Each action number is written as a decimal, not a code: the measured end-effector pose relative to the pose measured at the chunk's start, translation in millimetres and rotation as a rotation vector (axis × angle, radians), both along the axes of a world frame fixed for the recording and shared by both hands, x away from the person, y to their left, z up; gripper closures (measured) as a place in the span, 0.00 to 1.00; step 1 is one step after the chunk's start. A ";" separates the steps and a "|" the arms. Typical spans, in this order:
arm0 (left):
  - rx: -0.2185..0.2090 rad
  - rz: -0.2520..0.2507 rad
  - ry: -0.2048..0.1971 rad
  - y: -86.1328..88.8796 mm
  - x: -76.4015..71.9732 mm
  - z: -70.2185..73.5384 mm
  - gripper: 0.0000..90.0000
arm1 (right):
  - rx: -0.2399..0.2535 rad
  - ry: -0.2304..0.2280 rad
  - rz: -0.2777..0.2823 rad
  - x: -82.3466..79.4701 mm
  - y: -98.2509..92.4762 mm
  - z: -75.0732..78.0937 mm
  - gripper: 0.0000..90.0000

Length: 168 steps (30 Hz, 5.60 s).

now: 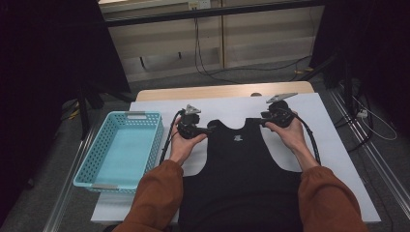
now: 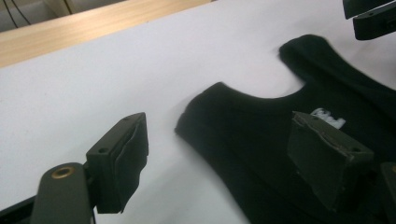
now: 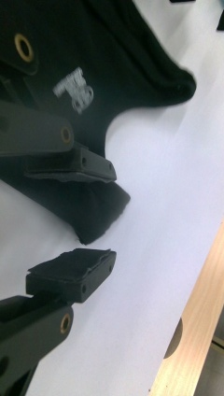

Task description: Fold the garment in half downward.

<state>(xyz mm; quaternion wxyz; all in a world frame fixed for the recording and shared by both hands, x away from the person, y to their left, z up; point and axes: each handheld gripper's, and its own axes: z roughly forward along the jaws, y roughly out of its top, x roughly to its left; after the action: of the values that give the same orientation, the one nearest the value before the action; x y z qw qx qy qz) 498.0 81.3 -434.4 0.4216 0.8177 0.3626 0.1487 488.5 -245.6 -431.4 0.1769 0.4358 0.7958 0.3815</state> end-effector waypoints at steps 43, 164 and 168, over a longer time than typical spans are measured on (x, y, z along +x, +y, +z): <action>-0.008 -0.103 0.101 -34.3 41.2 -28.8 0.82 | -0.051 0.071 -0.015 27.9 18.2 -26.7 0.78; -0.368 -0.045 -0.221 -18.7 60.1 190.4 0.95 | 0.126 -0.379 -0.151 15.8 -20.6 205.6 0.97; -0.358 -0.044 -0.235 -20.9 63.6 199.7 0.95 | 0.122 -0.388 -0.153 19.7 -18.7 213.0 0.97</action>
<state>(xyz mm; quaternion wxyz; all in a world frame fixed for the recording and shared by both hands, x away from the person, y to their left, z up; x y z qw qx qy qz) 561.7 60.4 -234.6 0.6027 0.7146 0.3135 0.1668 508.3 -264.4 -218.4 0.3286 0.4234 0.6868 0.4909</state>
